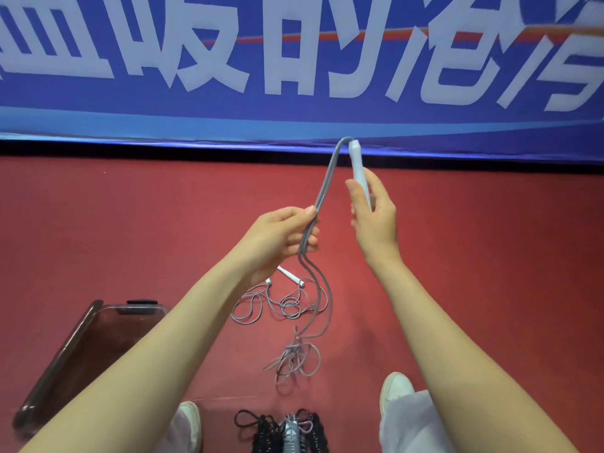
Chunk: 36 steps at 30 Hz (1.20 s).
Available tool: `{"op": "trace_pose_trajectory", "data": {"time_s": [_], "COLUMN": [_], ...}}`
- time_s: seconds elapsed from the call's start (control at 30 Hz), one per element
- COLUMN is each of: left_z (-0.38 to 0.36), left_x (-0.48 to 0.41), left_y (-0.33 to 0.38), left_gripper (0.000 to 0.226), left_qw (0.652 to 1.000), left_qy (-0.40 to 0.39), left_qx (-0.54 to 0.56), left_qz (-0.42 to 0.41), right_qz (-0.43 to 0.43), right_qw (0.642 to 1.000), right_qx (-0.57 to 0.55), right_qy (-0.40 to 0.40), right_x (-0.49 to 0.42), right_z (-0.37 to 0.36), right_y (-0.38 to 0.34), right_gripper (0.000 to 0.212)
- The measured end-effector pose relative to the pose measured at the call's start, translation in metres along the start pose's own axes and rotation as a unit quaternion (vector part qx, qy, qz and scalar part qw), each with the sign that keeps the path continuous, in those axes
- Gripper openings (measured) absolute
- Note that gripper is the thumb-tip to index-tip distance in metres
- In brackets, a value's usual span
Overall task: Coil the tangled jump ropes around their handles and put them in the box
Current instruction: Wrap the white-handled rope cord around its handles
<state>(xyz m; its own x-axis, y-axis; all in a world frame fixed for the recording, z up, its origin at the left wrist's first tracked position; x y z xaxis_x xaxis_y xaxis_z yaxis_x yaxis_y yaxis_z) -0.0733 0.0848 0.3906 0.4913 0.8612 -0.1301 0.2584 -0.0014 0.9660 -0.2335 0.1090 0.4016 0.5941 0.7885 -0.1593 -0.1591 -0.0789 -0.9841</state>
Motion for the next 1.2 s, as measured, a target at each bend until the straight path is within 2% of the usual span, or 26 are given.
{"op": "trace_pose_trajectory", "data": {"time_s": [0.07,0.13,0.2,0.27,0.33,0.4,0.47,0.53,0.63,0.7,0.77,0.87,1.0,1.2], "left_z": [-0.007,-0.010,-0.011,-0.011,-0.011,-0.013,-0.013,-0.006,0.009,0.016,0.020,0.024,0.019,0.032], "left_x": [0.002,0.003,0.004,0.004,0.005,0.006,0.006,0.004,-0.002,-0.004,-0.005,-0.006,-0.007,-0.005], "left_y": [0.000,-0.001,-0.002,-0.005,-0.008,-0.012,-0.016,-0.014,0.006,0.018,0.021,0.013,0.012,0.019], "left_gripper": [0.015,0.011,0.007,0.008,0.012,0.015,0.017,0.015,0.009,0.007,0.005,0.006,0.007,0.010], "left_qw": [1.000,0.999,0.999,0.999,0.999,0.999,0.998,0.995,0.976,0.971,0.972,0.978,0.986,0.978], "left_qy": [-0.023,-0.025,-0.010,0.017,0.041,0.046,0.047,0.055,0.105,0.122,0.129,0.136,0.109,0.132], "left_qx": [-0.004,-0.001,-0.014,-0.021,-0.011,-0.009,-0.032,-0.073,-0.116,-0.090,-0.082,-0.061,-0.011,-0.063], "left_qz": [-0.011,-0.020,-0.032,-0.038,-0.033,-0.024,-0.017,-0.042,-0.150,-0.183,-0.180,-0.148,-0.129,-0.150], "right_qz": [-0.058,-0.109,-0.137,-0.147,-0.147,-0.145,-0.140,-0.120,-0.031,0.015,0.024,0.026,0.034,0.035], "right_qw": [0.980,0.946,0.925,0.922,0.932,0.945,0.951,0.961,0.991,0.982,0.965,0.958,0.954,0.944], "right_qx": [-0.188,-0.297,-0.343,-0.345,-0.314,-0.273,-0.248,-0.217,-0.032,0.126,0.214,0.249,0.263,0.300], "right_qy": [-0.042,-0.073,-0.092,-0.098,-0.105,-0.111,-0.120,-0.120,-0.122,-0.140,-0.149,-0.138,-0.138,-0.131], "right_x": [0.002,0.005,0.007,0.008,0.010,0.012,0.013,0.010,0.007,0.011,0.017,0.021,0.023,0.021], "right_z": [-0.009,-0.019,-0.025,-0.027,-0.026,-0.026,-0.025,-0.023,-0.020,-0.026,-0.031,-0.031,-0.029,-0.023], "right_y": [-0.002,-0.003,-0.003,-0.005,-0.009,-0.010,-0.010,-0.010,-0.009,0.000,0.011,0.015,0.012,0.009], "right_gripper": [0.020,0.029,0.040,0.045,0.040,0.022,0.008,0.004,0.009,0.014,0.015,0.014,0.017,0.029]}}
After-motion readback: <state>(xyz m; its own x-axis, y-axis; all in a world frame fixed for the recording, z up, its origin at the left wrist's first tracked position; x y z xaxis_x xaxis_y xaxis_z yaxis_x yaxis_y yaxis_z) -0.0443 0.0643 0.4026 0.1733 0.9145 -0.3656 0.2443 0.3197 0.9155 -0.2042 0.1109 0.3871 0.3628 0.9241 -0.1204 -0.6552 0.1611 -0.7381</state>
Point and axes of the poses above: each hand's wrist, its own x-axis away from the middle knuckle, its own z-axis out of the back of the hand, y = z × x, the point moved 5 cm from there along -x, towards the middle knuckle, and after that the axes turned 12 degrees about -z, right-handed, at the moved point
